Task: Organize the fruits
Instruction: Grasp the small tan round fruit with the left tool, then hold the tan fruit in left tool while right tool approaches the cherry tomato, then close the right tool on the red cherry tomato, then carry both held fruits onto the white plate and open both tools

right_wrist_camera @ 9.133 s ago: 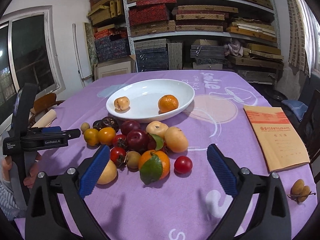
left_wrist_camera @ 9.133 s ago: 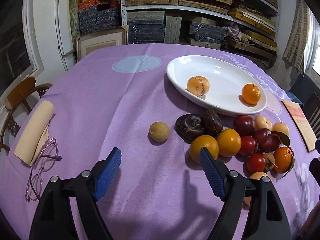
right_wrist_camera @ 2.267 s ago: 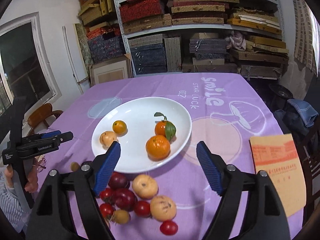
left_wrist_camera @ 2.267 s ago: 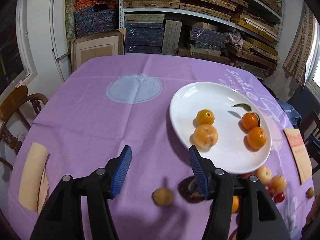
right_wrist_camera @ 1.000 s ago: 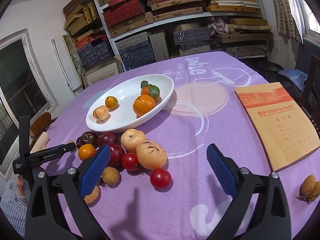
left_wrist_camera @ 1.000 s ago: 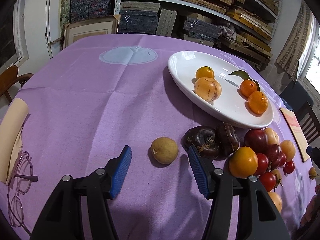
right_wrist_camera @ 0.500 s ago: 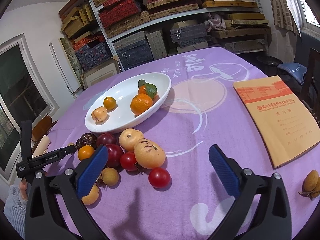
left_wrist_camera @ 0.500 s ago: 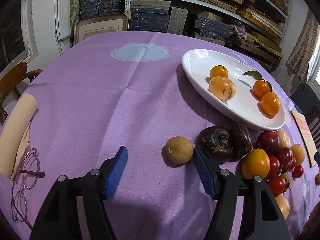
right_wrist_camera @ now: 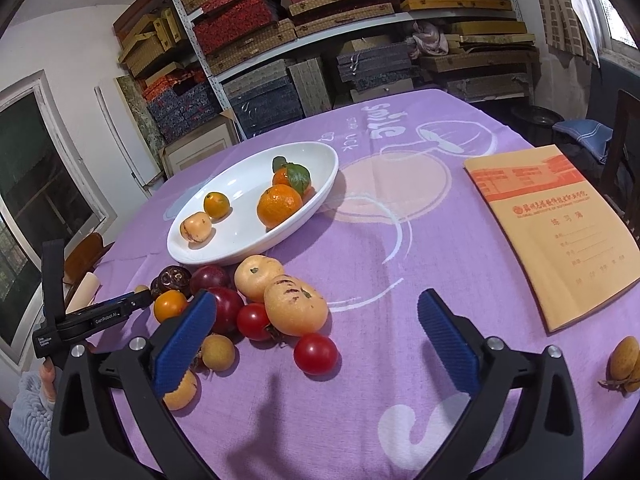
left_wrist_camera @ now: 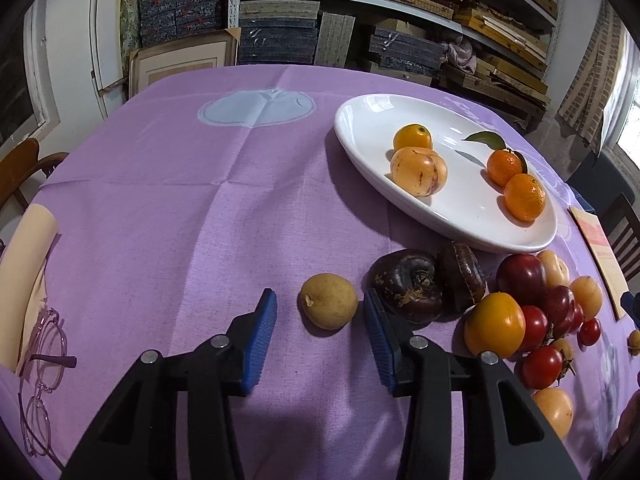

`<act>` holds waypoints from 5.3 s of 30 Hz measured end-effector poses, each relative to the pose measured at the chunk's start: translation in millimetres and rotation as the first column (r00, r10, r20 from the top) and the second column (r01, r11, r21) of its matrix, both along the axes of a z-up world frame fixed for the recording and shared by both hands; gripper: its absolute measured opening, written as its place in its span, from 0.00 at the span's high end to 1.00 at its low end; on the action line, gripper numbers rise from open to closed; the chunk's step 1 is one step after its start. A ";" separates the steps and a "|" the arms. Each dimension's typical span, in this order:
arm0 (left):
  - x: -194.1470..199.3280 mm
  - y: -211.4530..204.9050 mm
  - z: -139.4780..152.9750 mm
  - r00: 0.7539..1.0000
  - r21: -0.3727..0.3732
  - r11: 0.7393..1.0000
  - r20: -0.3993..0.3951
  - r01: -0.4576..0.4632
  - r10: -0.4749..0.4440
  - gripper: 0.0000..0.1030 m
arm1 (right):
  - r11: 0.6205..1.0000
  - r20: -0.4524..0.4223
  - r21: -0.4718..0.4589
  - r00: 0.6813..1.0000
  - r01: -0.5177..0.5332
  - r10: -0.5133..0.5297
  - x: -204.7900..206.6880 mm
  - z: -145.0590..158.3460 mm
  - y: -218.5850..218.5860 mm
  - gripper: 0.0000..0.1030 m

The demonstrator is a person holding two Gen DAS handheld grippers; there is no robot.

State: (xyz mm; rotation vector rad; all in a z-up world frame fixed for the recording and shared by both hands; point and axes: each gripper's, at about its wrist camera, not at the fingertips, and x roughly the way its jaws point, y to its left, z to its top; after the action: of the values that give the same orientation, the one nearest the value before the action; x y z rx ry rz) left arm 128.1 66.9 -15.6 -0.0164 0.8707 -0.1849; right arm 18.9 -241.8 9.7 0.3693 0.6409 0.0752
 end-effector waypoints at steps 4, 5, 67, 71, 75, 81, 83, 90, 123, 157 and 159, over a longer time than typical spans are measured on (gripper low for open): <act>-1.0 -1.8 0.3 1.000 -0.012 1.000 -0.001 0.019 -0.019 0.72 | 1.000 0.001 0.000 1.000 0.000 0.000 -0.2 0.0 0.1 0.04; -1.4 -2.5 0.2 1.000 -0.010 1.000 0.000 0.020 -0.020 0.73 | 1.000 0.000 0.001 1.000 0.000 0.000 -0.1 -0.1 0.0 0.04; -52.4 14.7 -0.6 1.000 0.032 0.999 0.007 -0.025 0.025 0.73 | 0.949 -0.198 -0.260 0.972 -0.179 0.129 12.2 -26.1 43.1 0.65; -52.7 14.1 -1.2 1.000 0.032 0.999 0.006 -0.025 0.025 0.73 | 0.948 -0.202 -0.262 0.971 -0.182 0.130 13.4 -28.2 43.8 0.67; -52.4 14.4 -1.1 1.000 0.032 0.999 0.006 -0.025 0.025 0.73 | 0.949 -0.204 -0.257 0.970 -0.182 0.130 13.8 -29.7 43.7 0.73; -52.8 14.5 -1.3 1.000 0.025 0.999 0.005 -0.023 0.023 0.73 | 0.951 -0.205 -0.250 0.970 -0.180 0.130 12.7 -29.1 42.6 0.74; -52.9 14.8 -1.0 1.000 0.016 1.000 0.004 -0.020 0.020 0.73 | 0.952 -0.203 -0.248 0.970 -0.181 0.131 12.6 -28.7 42.4 0.74; -55.7 14.7 4.3 0.999 0.008 1.000 0.036 -0.015 0.015 0.73 | 0.962 -0.152 -0.216 0.979 -0.167 0.136 5.5 -16.4 37.6 0.74; 97.4 -70.7 75.4 0.992 0.045 0.996 0.097 0.072 -0.076 0.73 | 0.906 -0.150 -0.273 0.944 -0.324 0.292 129.8 46.3 114.5 0.74; 40.1 -17.9 70.6 0.995 0.016 1.000 0.099 0.012 -0.014 0.32 | 0.966 0.083 -0.240 0.990 -0.096 0.118 39.1 71.4 32.8 0.21; 20.5 -14.4 56.8 0.995 0.044 0.999 0.102 0.000 -0.005 0.32 | 0.982 0.105 -0.175 0.991 -0.066 0.085 24.7 60.9 14.1 0.19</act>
State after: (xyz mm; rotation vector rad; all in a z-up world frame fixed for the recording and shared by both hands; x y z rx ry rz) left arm 148.6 52.5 41.2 0.0351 0.7730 -0.1675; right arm 43.7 -227.7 70.6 0.1737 0.5457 0.1116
